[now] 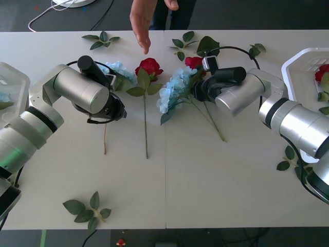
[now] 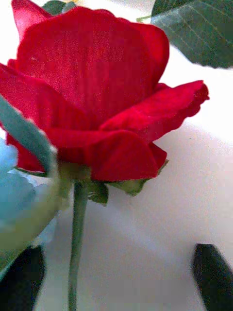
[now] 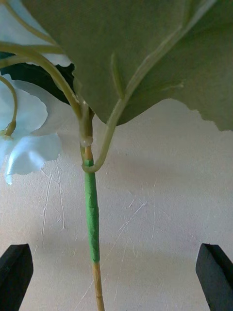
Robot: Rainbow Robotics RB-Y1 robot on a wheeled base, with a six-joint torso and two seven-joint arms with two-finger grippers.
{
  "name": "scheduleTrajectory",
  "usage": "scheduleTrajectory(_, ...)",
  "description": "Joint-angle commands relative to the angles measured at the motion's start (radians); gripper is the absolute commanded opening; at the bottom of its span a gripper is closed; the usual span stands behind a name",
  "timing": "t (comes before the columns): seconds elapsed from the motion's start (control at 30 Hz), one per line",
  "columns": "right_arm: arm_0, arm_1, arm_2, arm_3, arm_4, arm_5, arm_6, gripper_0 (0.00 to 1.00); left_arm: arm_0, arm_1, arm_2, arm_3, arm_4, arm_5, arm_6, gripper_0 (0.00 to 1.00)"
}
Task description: Place the red flowers into the right box and the blue flowers into the left box. If a person shows an open palm, hand one flower to the person first, then continue sorting.
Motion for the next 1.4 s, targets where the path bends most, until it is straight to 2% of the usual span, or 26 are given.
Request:
scheduleTrajectory(0.03, -0.046, 0.018, -0.020, 0.004, 0.010, -0.010, -0.066, 0.00, 0.006, -0.009, 0.015, -0.011, -0.010, -0.011, 0.009, 0.98)
scheduleTrajectory(0.7, -0.046, 0.014, -0.019, 0.004, 0.004, -0.011, -0.068, 0.00, 0.006, -0.009, 0.015, -0.011, -0.010, -0.011, 0.009, 0.98)
scheduleTrajectory(0.97, -0.010, -0.089, -0.023, -0.112, -0.050, -0.013, -0.077, 0.00, 0.006, -0.009, 0.015, -0.011, -0.010, -0.011, 0.009, 0.98)
scheduleTrajectory(1.17, 0.097, -0.238, -0.074, -0.325, -0.097, -0.042, -0.078, 0.00, 0.006, -0.009, 0.015, -0.011, -0.010, -0.011, 0.009, 0.97)
scheduleTrajectory(1.4, 0.316, -0.421, -0.250, -0.629, -0.100, -0.112, -0.078, 0.00, 0.006, -0.009, 0.015, -0.011, -0.010, -0.011, 0.009, 0.97)
